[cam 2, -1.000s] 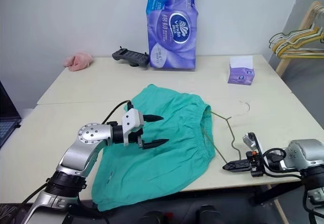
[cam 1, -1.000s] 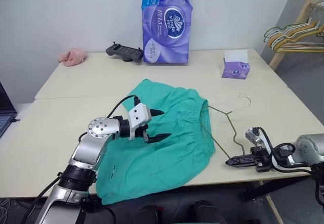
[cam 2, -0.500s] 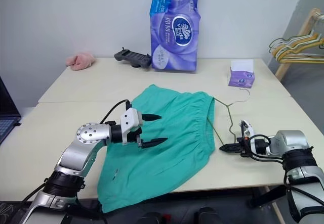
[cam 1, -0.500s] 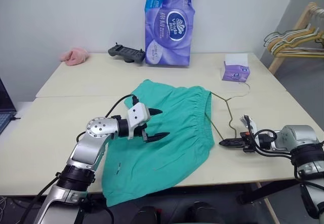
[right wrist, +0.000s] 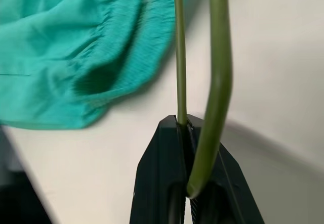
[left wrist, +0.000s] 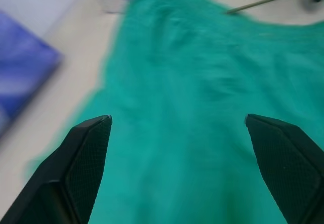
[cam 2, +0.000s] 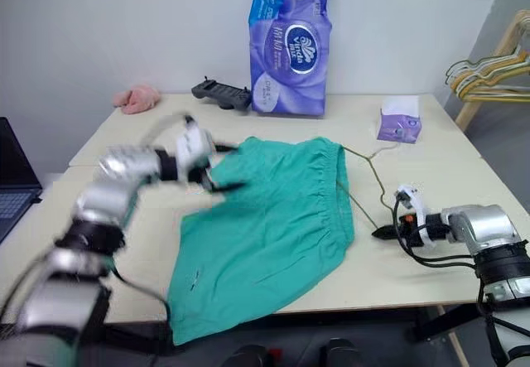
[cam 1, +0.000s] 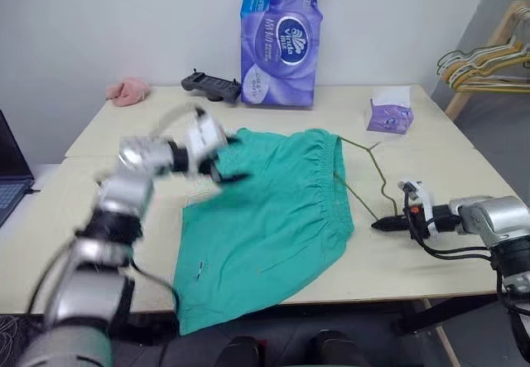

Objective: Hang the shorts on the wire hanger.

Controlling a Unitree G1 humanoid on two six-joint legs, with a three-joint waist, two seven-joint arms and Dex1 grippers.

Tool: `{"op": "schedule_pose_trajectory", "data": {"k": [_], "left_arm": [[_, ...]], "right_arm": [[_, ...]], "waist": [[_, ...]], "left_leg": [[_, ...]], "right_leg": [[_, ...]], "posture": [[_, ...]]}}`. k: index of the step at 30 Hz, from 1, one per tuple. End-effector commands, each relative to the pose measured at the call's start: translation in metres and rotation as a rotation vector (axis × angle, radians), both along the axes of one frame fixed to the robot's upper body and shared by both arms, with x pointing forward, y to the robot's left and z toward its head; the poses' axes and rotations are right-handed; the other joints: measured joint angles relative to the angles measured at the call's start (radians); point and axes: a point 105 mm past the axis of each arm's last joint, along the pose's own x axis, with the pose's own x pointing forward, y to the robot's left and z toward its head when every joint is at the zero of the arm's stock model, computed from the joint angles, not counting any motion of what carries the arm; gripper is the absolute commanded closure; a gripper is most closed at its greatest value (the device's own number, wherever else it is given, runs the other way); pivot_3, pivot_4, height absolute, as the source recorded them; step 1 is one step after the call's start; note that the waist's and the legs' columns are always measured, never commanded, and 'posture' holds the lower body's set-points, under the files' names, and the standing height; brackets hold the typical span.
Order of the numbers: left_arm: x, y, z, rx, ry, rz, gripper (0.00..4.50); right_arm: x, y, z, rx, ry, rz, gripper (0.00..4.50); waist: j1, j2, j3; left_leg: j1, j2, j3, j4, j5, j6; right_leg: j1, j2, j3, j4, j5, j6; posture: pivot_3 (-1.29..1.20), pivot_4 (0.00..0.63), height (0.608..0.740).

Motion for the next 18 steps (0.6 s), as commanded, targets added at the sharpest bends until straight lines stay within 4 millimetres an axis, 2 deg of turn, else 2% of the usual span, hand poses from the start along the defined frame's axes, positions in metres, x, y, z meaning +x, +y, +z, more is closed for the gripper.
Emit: {"op": "schedule_pose_trajectory", "data": {"k": [1, 4, 8, 15, 18], "left_arm": [[0.018, 0.006, 0.036, 0.045, -0.038, 0.008, 0.02], [0.024, -0.005, 0.058, 0.117, -0.071, -0.025, 0.02], [0.024, -0.02, 0.065, 0.209, -0.053, -0.085, 0.02], [0.03, -0.044, 0.056, 0.367, -0.074, -0.119, 0.02], [0.028, -0.054, 0.048, 0.405, -0.059, -0.158, 0.02]], "right_arm": [[0.028, 0.009, 0.039, -0.144, -0.308, 0.058, 4.5], [0.041, 0.022, 0.056, -0.235, -0.465, 0.094, 4.5], [0.048, 0.035, 0.072, -0.36, -0.616, 0.162, 4.5], [0.048, 0.052, 0.103, -0.508, -0.806, 0.259, 4.5], [0.05, 0.056, 0.113, -0.554, -0.871, 0.275, 4.5]], "waist": [[-0.003, 0.001, 0.0], [-0.015, 0.001, 0.0], [-0.025, 0.001, -0.001], [-0.028, 0.001, -0.001], [-0.031, 0.001, -0.001]], "left_leg": [[0.0, -0.001, 0.001, -0.001, 0.0, 0.0], [-0.002, -0.001, 0.004, -0.001, 0.0, 0.001], [-0.012, -0.002, 0.004, 0.0, -0.001, 0.001], [-0.03, -0.001, 0.006, 0.003, 0.002, -0.004], [-0.03, -0.001, 0.006, 0.003, 0.002, -0.004]], "right_leg": [[0.0, -0.001, 0.001, -0.001, 0.0, -0.001], [-0.003, -0.001, 0.002, -0.002, 0.0, 0.0], [-0.013, -0.002, 0.005, -0.001, -0.001, 0.002], [-0.034, -0.002, 0.007, 0.006, 0.0, 0.001], [-0.034, -0.002, 0.007, 0.006, 0.0, 0.0]], "posture": [[-0.02, 0.048, 0.74], [-0.03, 0.043, 0.74], [-0.05, 0.036, 0.74], [-0.09, 0.027, 0.74], [-0.1, 0.028, 0.74]]}}
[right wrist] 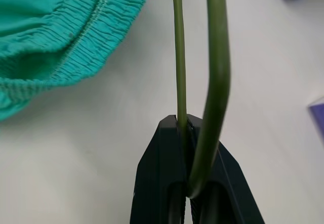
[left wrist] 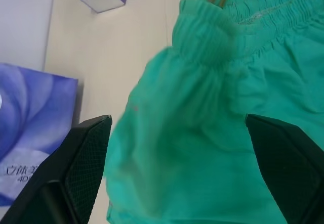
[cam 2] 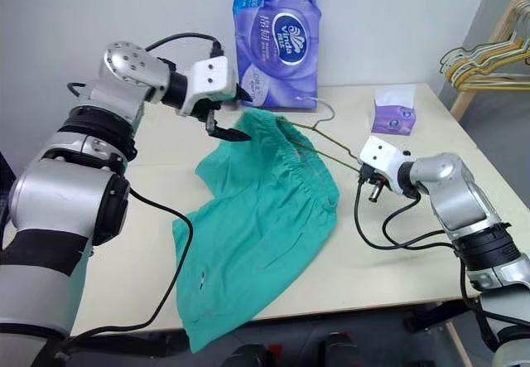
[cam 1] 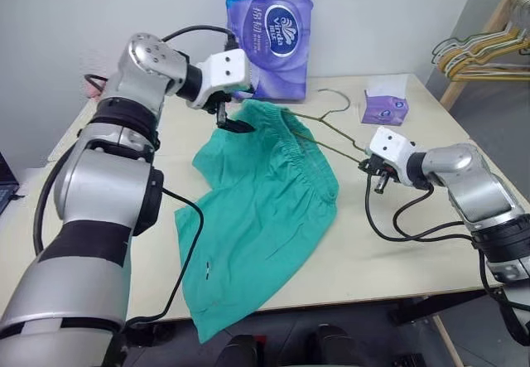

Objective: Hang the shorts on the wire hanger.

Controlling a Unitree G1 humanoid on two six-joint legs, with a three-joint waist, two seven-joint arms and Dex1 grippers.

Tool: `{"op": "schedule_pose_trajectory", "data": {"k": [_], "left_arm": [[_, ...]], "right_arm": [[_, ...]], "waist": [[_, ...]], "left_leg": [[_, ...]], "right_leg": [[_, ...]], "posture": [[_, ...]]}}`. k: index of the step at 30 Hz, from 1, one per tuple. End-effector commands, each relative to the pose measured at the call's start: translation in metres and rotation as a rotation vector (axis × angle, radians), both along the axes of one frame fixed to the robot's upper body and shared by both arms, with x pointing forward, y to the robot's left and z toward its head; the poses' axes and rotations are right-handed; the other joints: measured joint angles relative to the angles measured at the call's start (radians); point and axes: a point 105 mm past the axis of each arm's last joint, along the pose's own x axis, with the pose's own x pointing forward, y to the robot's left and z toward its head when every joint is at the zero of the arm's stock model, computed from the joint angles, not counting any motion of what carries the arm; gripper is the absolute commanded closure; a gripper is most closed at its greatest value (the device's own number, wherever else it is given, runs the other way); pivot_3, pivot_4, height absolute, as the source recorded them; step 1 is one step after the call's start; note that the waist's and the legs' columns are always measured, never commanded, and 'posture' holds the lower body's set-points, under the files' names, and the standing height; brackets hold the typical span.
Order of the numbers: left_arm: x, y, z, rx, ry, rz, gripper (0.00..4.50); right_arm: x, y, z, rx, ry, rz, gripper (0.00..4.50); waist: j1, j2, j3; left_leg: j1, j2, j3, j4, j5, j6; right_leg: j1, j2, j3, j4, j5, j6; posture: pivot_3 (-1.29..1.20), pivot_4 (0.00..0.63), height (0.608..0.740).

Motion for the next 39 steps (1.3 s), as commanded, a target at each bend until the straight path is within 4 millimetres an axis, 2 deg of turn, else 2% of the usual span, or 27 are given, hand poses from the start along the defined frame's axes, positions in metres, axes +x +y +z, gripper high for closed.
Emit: {"op": "schedule_pose_trajectory", "data": {"k": [1, 4, 11, 14, 26, 27, 30, 34, 39], "left_arm": [[-0.001, -0.011, 0.009, 0.053, -0.042, -0.044, 0.02], [0.0, -0.02, -0.004, 0.094, -0.043, -0.064, 0.02], [0.011, -0.025, -0.033, 0.211, -0.11, -0.029, 0.02], [0.012, -0.024, -0.036, 0.195, -0.103, -0.015, 0.64], [0.012, -0.026, -0.034, 0.149, -0.091, -0.005, 4.27], [0.012, -0.026, -0.034, 0.146, -0.089, -0.006, 4.49], [0.012, -0.029, -0.034, 0.133, -0.087, -0.007, 4.49], [0.012, -0.027, -0.036, 0.125, -0.087, 0.002, 4.5], [0.014, -0.022, -0.039, 0.097, -0.084, 0.033, 4.5]], "right_arm": [[0.002, 0.008, 0.033, -0.048, -0.15, 0.035, 4.5], [0.002, 0.01, 0.042, -0.084, -0.208, 0.05, 4.5], [-0.004, 0.028, 0.06, -0.094, -0.285, 0.099, 4.5], [-0.006, 0.03, 0.062, -0.088, -0.287, 0.098, 4.5], [-0.006, 0.033, 0.065, -0.101, -0.301, 0.104, 4.5], [-0.006, 0.033, 0.065, -0.101, -0.3, 0.105, 4.5], [-0.007, 0.034, 0.065, -0.095, -0.295, 0.111, 4.5], [-0.008, 0.035, 0.066, -0.084, -0.277, 0.122, 3.44], [-0.017, 0.033, 0.069, -0.09, -0.263, 0.137, 1.65]], "waist": [[-0.002, 0.0, 0.0], [-0.005, 0.0, 0.0], [-0.025, 0.0, 0.0], [-0.038, 0.0, 0.0], [-0.057, 0.0, -0.001], [-0.059, 0.0, -0.001], [-0.063, 0.0, -0.001], [-0.063, 0.0, -0.001], [-0.064, 0.001, -0.001]], "left_leg": [[0.0, 0.0, 0.0, 0.0, 0.0, 0.0], [0.0, 0.0, 0.0, 0.0, 0.0, 0.0], [0.0, 0.0, 0.001, 0.0, 0.0, 0.0], [0.0, 0.0, 0.001, 0.0, 0.0, 0.0], [0.0, 0.0, 0.001, 0.001, 0.0, 0.0], [0.0, 0.0, 0.001, 0.002, 0.0, 0.0], [0.0, 0.0, 0.001, 0.003, 0.0, 0.0], [-0.001, 0.0, 0.0, 0.008, 0.0, 0.0], [-0.003, 0.0, -0.002, 0.014, 0.0, 0.001]], "right_leg": [[0.0, 0.0, 0.0, 0.0, 0.0, 0.0], [0.0, 0.0, 0.0, 0.0, 0.0, 0.0], [0.0, 0.0, 0.001, 0.0, 0.0, 0.0], [0.0, 0.0, 0.001, 0.001, 0.0, -0.001], [0.0, 0.0, 0.001, 0.002, 0.001, -0.001], [0.0, 0.0, 0.001, 0.002, 0.001, -0.001], [0.0, 0.0, 0.001, 0.003, 0.001, -0.001], [0.0, 0.0, 0.0, 0.007, 0.001, -0.001], [0.0, 0.0, -0.001, 0.009, 0.001, -0.001]], "posture": [[-0.1, 0.027, 0.74], [-0.11, 0.025, 0.74], [-0.14, 0.023, 0.74], [-0.15, 0.024, 0.74], [-0.15, 0.027, 0.74], [-0.15, 0.026, 0.74], [-0.15, 0.027, 0.74], [-0.15, 0.028, 0.74], [-0.15, 0.016, 0.74]]}}
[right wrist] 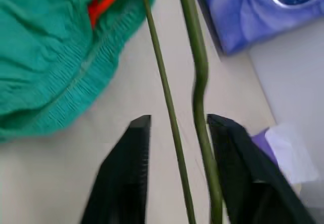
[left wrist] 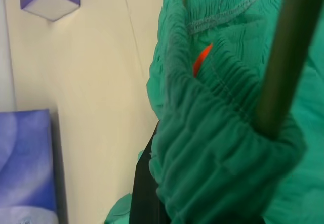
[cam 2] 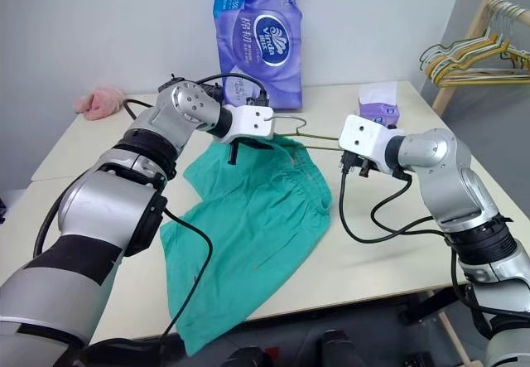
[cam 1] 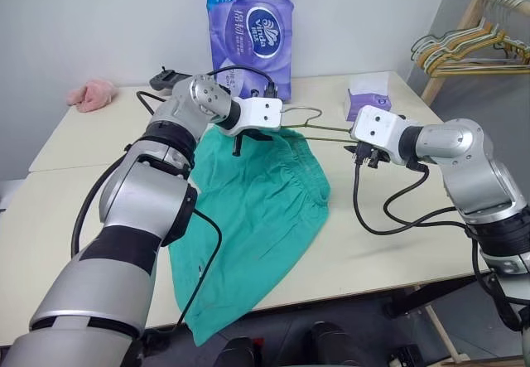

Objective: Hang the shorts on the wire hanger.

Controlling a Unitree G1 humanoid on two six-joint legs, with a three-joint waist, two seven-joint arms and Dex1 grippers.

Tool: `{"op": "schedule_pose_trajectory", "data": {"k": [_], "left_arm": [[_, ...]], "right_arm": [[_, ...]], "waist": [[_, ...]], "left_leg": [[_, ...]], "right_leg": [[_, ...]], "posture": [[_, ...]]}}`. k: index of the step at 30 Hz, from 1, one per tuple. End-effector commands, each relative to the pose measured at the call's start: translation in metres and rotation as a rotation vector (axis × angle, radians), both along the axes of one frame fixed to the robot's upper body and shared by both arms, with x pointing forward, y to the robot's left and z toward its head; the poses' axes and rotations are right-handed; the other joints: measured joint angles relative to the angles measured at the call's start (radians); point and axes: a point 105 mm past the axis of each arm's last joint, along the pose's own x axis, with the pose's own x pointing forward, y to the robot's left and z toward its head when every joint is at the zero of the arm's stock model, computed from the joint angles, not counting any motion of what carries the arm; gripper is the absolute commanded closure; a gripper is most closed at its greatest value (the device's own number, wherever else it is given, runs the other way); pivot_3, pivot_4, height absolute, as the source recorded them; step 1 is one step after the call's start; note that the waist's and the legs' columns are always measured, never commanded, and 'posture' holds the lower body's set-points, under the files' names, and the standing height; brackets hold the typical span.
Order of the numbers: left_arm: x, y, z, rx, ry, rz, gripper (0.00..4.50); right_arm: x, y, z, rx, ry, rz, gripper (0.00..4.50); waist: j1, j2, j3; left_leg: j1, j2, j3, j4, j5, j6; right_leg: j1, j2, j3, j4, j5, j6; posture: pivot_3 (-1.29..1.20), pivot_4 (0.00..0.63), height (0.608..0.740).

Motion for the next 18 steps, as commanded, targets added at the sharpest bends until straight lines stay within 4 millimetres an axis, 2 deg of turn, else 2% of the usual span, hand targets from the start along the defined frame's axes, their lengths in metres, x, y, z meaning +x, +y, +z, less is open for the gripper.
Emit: {"op": "schedule_pose_trajectory", "data": {"k": [1, 4, 5, 7, 11, 13, 15, 18], "left_arm": [[0.004, 0.007, 0.013, -0.068, -0.034, 0.035, 4.5], [0.004, 0.017, 0.008, -0.077, -0.024, 0.061, 4.5], [0.004, 0.022, 0.007, -0.072, -0.022, 0.07, 4.5], [0.003, 0.032, 0.004, -0.064, -0.018, 0.087, 4.5], [0.002, 0.05, 0.0, -0.054, -0.012, 0.119, 4.5], [0.002, 0.058, 0.0, -0.082, -0.009, 0.137, 4.5], [0.001, 0.059, 0.0, -0.1, -0.008, 0.142, 4.5], [0.001, 0.055, 0.005, -0.124, -0.014, 0.132, 4.5]], "right_arm": [[-0.011, -0.001, 0.021, 0.012, -0.049, 0.018, 1.31], [-0.028, -0.01, 0.023, 0.016, -0.017, 0.003, 0.24], [-0.036, -0.014, 0.024, 0.025, 0.003, -0.009, 0.04], [-0.047, -0.021, 0.027, 0.059, 0.047, -0.042, 0.04], [-0.056, -0.026, 0.033, 0.13, 0.067, -0.102, 0.04], [-0.06, -0.019, 0.016, 0.308, 0.221, -0.149, 0.04], [-0.065, -0.012, 0.004, 0.403, 0.319, -0.171, 0.04], [-0.059, 0.014, -0.025, 0.582, 0.479, -0.196, 0.04]], "waist": [[0.0, 0.0, 0.0], [0.001, 0.001, -0.002], [0.002, 0.001, -0.003], [0.003, 0.001, -0.004], [0.001, 0.001, -0.009], [0.0, 0.0, -0.015], [-0.003, -0.002, -0.022], [-0.007, -0.005, -0.026]], "left_leg": [[0.0, 0.0, 0.0, 0.0, 0.0, 0.0], [-0.001, 0.0, 0.0, 0.0, 0.0, 0.0], [-0.001, 0.0, 0.0, 0.0, 0.0, 0.0], [-0.001, 0.0, 0.0, 0.001, 0.0, 0.0], [-0.001, 0.0, -0.001, 0.001, 0.0, 0.0], [-0.001, 0.0, -0.001, 0.0, 0.0, 0.0], [-0.001, 0.001, -0.001, 0.0, 0.0, 0.0], [-0.001, 0.0, -0.001, 0.001, 0.0, 0.0]], "right_leg": [[0.0, 0.0, 0.0, 0.0, 0.0, 0.0], [-0.001, 0.0, 0.0, 0.0, 0.0, 0.0], [-0.001, 0.0, 0.0, 0.0, 0.0, 0.0], [-0.001, 0.0, 0.0, 0.0, 0.0, 0.0], [-0.001, 0.0, -0.001, 0.001, 0.0, 0.0], [-0.001, 0.0, -0.001, 0.0, 0.0, 0.0], [0.0, 0.0, -0.001, 0.0, 0.0, 0.0], [0.0, 0.0, 0.0, 0.001, 0.0, 0.0]], "posture": [[-0.15, 0.014, 0.74], [-0.15, 0.004, 0.74], [-0.15, 0.002, 0.74], [-0.15, 0.0, 0.74], [-0.16, 0.0, 0.74], [-0.16, 0.0, 0.74], [-0.16, 0.0, 0.74], [-0.15, 0.0, 0.74]]}}
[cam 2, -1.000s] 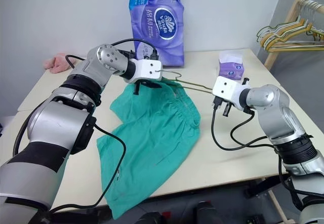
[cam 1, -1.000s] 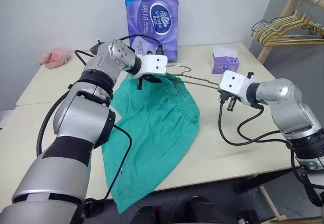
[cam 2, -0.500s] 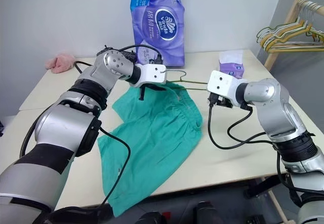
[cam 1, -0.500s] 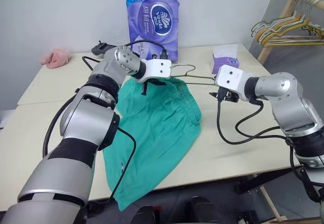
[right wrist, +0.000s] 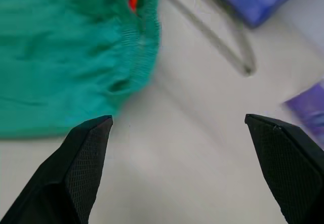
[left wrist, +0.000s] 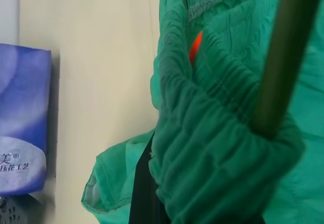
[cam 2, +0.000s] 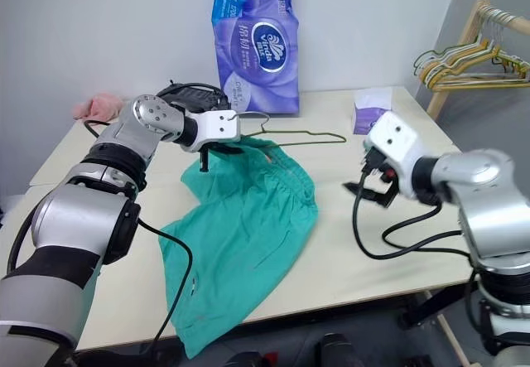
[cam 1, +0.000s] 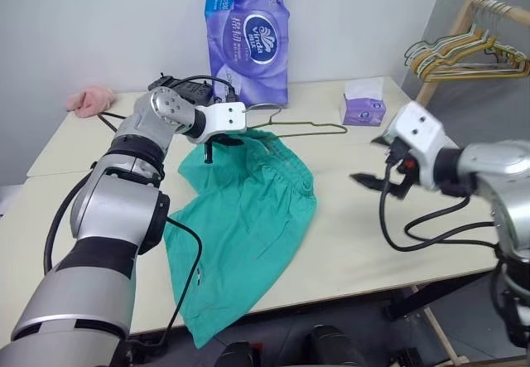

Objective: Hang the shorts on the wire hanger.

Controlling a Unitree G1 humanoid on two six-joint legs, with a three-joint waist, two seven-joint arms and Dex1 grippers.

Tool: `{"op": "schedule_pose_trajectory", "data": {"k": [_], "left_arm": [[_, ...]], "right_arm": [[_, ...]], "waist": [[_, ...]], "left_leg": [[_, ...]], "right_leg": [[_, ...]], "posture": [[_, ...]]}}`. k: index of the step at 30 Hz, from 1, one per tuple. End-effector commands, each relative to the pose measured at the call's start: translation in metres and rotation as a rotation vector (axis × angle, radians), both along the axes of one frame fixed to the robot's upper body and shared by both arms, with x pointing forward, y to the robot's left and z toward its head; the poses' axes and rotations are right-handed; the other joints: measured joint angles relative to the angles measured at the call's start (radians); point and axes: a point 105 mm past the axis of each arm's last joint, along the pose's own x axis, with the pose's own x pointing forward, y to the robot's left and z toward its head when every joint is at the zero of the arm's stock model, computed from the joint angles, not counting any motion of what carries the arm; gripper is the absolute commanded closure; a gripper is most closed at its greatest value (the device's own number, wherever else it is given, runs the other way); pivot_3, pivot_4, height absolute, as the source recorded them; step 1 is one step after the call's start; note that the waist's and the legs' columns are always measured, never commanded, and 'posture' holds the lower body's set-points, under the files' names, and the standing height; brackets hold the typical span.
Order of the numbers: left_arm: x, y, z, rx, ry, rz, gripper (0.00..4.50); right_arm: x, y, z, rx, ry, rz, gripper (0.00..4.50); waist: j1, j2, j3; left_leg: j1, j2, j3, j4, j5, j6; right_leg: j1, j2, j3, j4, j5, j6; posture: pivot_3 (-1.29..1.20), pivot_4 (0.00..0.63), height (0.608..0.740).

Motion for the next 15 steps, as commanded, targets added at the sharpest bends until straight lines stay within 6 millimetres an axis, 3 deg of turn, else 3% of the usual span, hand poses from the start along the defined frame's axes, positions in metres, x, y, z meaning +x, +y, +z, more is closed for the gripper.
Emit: {"op": "schedule_pose_trajectory", "data": {"k": [1, 6, 10, 15], "left_arm": [[0.002, -0.008, 0.024, -0.06, -0.067, -0.023, 4.5], [0.003, -0.011, 0.029, -0.072, -0.078, -0.03, 4.5], [0.003, -0.014, 0.031, -0.09, -0.08, -0.031, 4.5], [0.003, -0.015, 0.033, -0.1, -0.082, -0.032, 4.5]], "right_arm": [[0.006, 0.019, -0.02, 0.177, 0.13, -0.074, 0.04], [0.019, 0.049, -0.043, 0.35, 0.278, -0.125, 0.04], [0.031, 0.051, -0.068, 0.298, 0.275, -0.191, 0.04], [0.039, 0.054, -0.076, 0.324, 0.273, -0.236, 0.04]], "waist": [[0.0, -0.001, -0.001], [-0.002, -0.002, -0.004], [-0.002, -0.002, -0.005], [-0.005, -0.002, -0.005]], "left_leg": [[0.0, 0.0, 0.0, 0.0, 0.0, 0.0], [0.0, -0.001, -0.001, 0.0, 0.0, -0.001], [0.0, -0.002, -0.001, 0.0, 0.0, -0.001], [0.0, -0.002, -0.001, 0.0, 0.0, -0.001]], "right_leg": [[0.0, 0.0, 0.0, 0.0, 0.0, 0.0], [-0.001, -0.001, 0.0, 0.002, 0.0, 0.0], [-0.001, -0.001, 0.0, 0.002, 0.0, 0.0], [-0.002, -0.001, 0.0, 0.003, 0.0, 0.0]], "posture": [[-0.14, 0.0, 0.74], [-0.11, 0.0, 0.74], [-0.09, 0.0, 0.74], [-0.07, 0.0, 0.74]]}}
